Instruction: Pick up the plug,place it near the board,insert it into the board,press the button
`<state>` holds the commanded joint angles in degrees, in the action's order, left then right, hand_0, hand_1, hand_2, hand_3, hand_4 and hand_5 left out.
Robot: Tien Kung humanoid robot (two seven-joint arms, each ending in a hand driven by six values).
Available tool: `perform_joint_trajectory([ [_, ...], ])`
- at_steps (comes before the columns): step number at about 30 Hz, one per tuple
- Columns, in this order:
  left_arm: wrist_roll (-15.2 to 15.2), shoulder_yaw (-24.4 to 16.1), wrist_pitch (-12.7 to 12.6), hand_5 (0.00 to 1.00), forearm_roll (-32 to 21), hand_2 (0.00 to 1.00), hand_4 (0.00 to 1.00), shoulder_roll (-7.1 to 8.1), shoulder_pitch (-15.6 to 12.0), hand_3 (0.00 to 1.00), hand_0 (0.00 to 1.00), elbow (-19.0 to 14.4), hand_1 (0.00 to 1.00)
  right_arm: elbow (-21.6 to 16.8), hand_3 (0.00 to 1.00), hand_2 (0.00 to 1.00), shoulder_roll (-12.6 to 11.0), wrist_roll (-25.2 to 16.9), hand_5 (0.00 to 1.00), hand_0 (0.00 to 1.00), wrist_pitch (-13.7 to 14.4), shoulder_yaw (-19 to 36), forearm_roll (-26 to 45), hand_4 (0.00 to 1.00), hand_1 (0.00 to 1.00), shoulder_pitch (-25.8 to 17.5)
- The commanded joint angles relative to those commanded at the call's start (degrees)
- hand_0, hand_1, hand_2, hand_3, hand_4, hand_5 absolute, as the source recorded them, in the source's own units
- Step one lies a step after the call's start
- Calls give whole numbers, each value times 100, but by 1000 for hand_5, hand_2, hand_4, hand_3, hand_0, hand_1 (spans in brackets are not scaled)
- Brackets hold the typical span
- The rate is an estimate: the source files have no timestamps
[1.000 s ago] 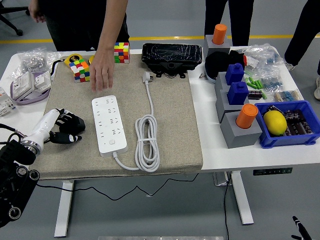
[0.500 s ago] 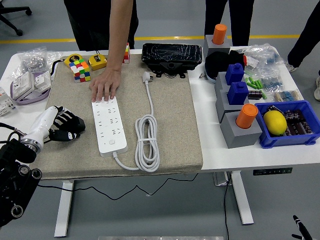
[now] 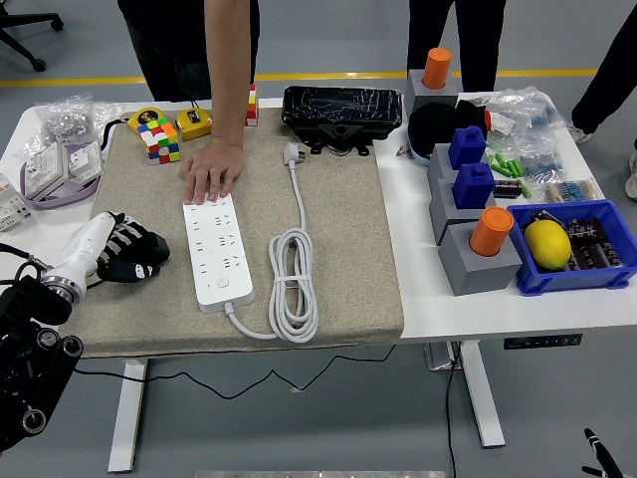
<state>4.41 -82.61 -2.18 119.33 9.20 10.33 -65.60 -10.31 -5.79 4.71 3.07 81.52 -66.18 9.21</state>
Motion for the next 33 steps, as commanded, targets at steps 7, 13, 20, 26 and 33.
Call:
perform_joint_trajectory([
  [7, 10, -5, -3, 2, 22, 314, 798, 5, -7, 495, 275, -10, 266, 0, 774, 733, -7, 0, 998, 811, -1, -12, 11, 998, 754, -5],
  [13, 2, -16, -21, 2, 39, 309, 796, 15, -13, 492, 273, -35, 260, 0, 773, 733, 1, -1, 998, 810, -2, -36, 33, 998, 754, -7],
  [20, -10, -38, -55, 2, 9, 305, 782, 54, -19, 482, 282, -128, 273, 0, 773, 732, -6, 1, 998, 809, 0, -53, 54, 998, 754, 0],
  [26, -21, -45, -20, 2, -159, 309, 749, 119, -44, 478, 292, -413, 294, 0, 772, 732, -1, 6, 998, 810, 0, -41, 39, 998, 753, -18],
  [33, -29, 34, 103, 2, -421, 319, 698, 180, -25, 485, 291, -803, 329, 0, 773, 732, 2, 2, 998, 810, 2, -42, 43, 998, 753, -6],
])
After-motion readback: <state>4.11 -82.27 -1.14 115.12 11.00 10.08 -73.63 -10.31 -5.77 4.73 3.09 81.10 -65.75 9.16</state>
